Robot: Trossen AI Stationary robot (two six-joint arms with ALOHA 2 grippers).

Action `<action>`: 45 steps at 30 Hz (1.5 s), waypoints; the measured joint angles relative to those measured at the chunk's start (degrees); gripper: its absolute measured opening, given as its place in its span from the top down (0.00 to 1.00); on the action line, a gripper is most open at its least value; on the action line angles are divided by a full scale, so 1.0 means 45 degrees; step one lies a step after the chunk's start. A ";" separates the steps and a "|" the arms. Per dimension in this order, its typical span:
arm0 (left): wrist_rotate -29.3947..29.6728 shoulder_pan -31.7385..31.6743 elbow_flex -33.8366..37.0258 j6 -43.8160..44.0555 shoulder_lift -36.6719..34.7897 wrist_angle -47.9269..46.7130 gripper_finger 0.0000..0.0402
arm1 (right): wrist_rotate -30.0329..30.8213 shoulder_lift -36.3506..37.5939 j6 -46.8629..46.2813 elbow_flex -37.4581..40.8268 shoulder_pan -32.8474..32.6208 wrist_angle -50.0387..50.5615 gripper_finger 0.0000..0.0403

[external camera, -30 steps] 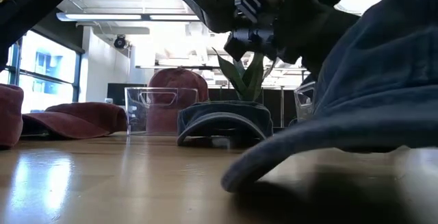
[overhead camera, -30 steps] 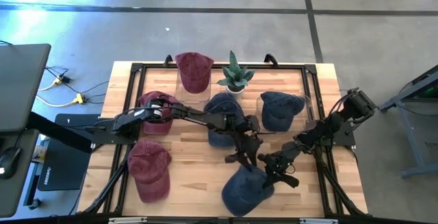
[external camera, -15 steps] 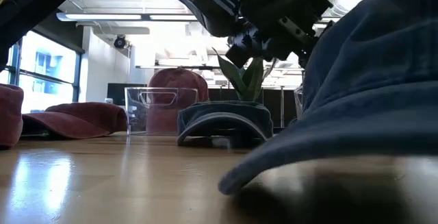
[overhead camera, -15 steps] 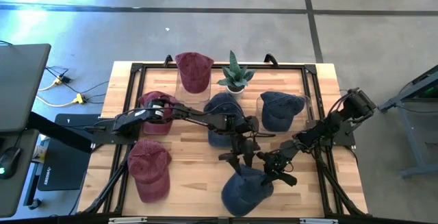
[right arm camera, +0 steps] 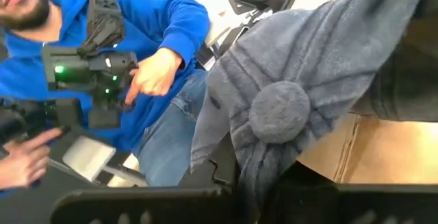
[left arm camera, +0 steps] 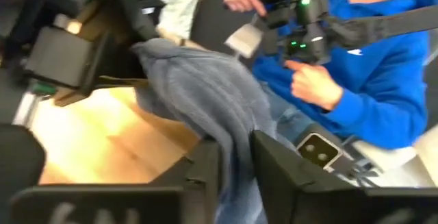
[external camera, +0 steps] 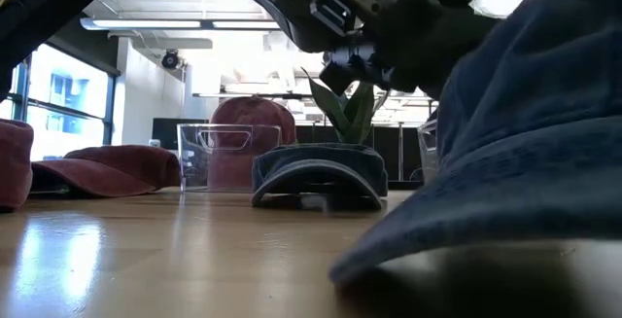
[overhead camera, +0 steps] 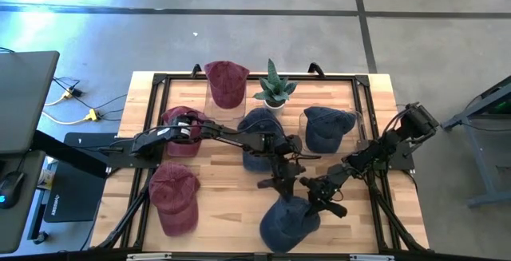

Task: Pick & Place hat
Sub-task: Put the bottom blue cap into the right transparent bin

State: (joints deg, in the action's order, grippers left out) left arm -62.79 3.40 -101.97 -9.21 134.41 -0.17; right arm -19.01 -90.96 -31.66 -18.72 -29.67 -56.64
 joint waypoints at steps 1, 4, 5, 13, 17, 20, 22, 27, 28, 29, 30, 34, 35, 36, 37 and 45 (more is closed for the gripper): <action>0.0162 -0.0002 0.0000 0.0000 0.0000 -0.0009 0.86 | 0.0062 0.0000 -0.0238 0.0000 0.0000 -0.0005 0.93; 0.0474 -0.0005 0.0000 -0.0247 0.0000 0.0000 0.97 | 0.0337 0.0000 -0.0931 0.0000 0.0000 0.0052 0.87; 0.0473 -0.0005 0.0000 -0.0292 0.0000 -0.0005 0.98 | 0.0405 0.0000 -0.1232 0.0000 0.0003 0.0112 0.83; 0.0460 -0.0270 0.0000 -0.0330 0.0000 -0.0302 0.99 | 0.0295 0.0000 -0.2304 0.0019 -0.0875 -0.0235 0.56; 0.0166 -0.0672 0.0000 -0.0310 0.0000 -0.0672 1.00 | 0.0950 0.0000 -0.1497 0.0019 -0.1724 -0.1216 0.52; -0.0825 -0.0803 0.0000 -0.0261 0.0000 -0.0648 1.00 | 0.1525 0.0000 -0.1221 0.0019 -0.2215 -0.1414 0.53; -0.1411 -0.0757 0.0000 -0.0262 0.0000 -0.0625 1.00 | 0.1834 0.0000 -0.1227 0.0087 -0.2365 -0.1393 0.54; -0.2004 -0.0668 0.0000 -0.0469 0.0000 -0.0572 1.00 | 0.2653 0.0000 -0.1544 0.0623 -0.2068 -0.1291 0.57; -0.2035 -0.0672 0.0000 -0.0471 -0.0001 -0.0563 1.00 | 0.2836 0.0000 -0.1552 0.0689 -0.1939 -0.1275 0.57; -0.2086 -0.0675 0.0000 -0.0476 -0.0005 -0.0562 1.00 | 0.3026 0.0000 -0.1541 0.0725 -0.1810 -0.1313 0.57; -0.2184 -0.0675 0.0000 -0.0476 -0.0005 -0.0559 1.00 | 0.3197 0.0000 -0.1535 0.0759 -0.1679 -0.1465 0.57; -0.2255 -0.0680 0.0000 -0.0473 -0.0005 -0.0558 1.00 | 0.3202 0.0000 -0.1515 0.0792 -0.1164 -0.2084 0.53; -0.2211 -0.0680 0.0000 -0.0471 -0.0005 -0.0558 1.00 | 0.3295 0.0000 -0.1530 0.0790 -0.1052 -0.2179 0.52; -0.2206 -0.0680 0.0000 -0.0468 -0.0005 -0.0558 1.00 | 0.3499 0.0000 -0.1611 0.0787 -0.0963 -0.2175 0.51; -0.2202 -0.0680 0.0000 -0.0447 -0.0005 -0.0555 1.00 | 0.3751 0.0000 -0.1785 0.0787 -0.0886 -0.2144 0.50; -0.2138 -0.0685 0.0000 0.0193 -0.0010 0.0010 0.90 | 0.4971 0.0000 -0.3340 0.0693 -0.0563 -0.2331 0.51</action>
State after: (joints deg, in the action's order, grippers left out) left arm -72.42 0.32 -101.97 -8.34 134.37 -0.12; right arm 3.36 -90.96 -46.69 -15.60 -32.21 -67.13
